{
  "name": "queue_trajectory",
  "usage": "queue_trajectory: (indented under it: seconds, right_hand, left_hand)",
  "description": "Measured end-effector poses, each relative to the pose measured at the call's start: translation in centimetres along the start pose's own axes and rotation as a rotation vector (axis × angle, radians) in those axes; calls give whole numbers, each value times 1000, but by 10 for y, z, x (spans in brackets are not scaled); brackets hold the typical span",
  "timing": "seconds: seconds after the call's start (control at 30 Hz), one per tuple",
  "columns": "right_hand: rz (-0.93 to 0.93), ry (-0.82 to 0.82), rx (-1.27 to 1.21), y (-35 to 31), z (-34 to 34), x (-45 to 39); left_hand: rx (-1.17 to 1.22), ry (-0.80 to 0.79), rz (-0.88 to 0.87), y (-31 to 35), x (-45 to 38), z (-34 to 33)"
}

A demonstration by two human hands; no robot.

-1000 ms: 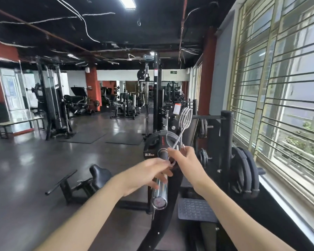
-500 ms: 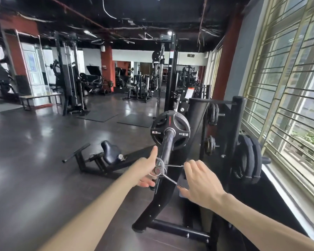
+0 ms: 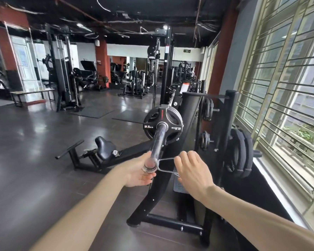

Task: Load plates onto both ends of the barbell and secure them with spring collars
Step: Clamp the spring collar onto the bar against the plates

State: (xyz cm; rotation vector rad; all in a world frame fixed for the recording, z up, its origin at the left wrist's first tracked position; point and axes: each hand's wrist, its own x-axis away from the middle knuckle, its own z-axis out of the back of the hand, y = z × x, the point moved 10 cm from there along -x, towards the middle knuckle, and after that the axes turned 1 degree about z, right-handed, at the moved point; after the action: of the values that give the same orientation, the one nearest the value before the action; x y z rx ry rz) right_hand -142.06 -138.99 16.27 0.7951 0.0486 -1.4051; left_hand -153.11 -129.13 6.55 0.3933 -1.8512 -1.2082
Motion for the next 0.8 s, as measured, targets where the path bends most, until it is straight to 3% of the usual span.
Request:
queue_trajectory:
  seconds: [0.23, 0.47, 0.63, 0.7, 0.8]
  right_hand:
    - [74, 67, 89, 2, -11, -7]
    - [-59, 87, 68, 2, -21, -3]
    - [-88, 106, -141, 12, -16, 2]
    - [-294, 93, -473, 28, -12, 3]
    - [-1081, -88, -1101, 69, -52, 23]
  left_hand:
    - [138, -48, -64, -2, -12, 0]
    - [151, 29, -92, 7, -14, 0]
    - [47, 19, -40, 7, -15, 2]
    - [12, -11, -5, 7, -17, 5]
    - [-85, -7, 48, 12, -15, 6]
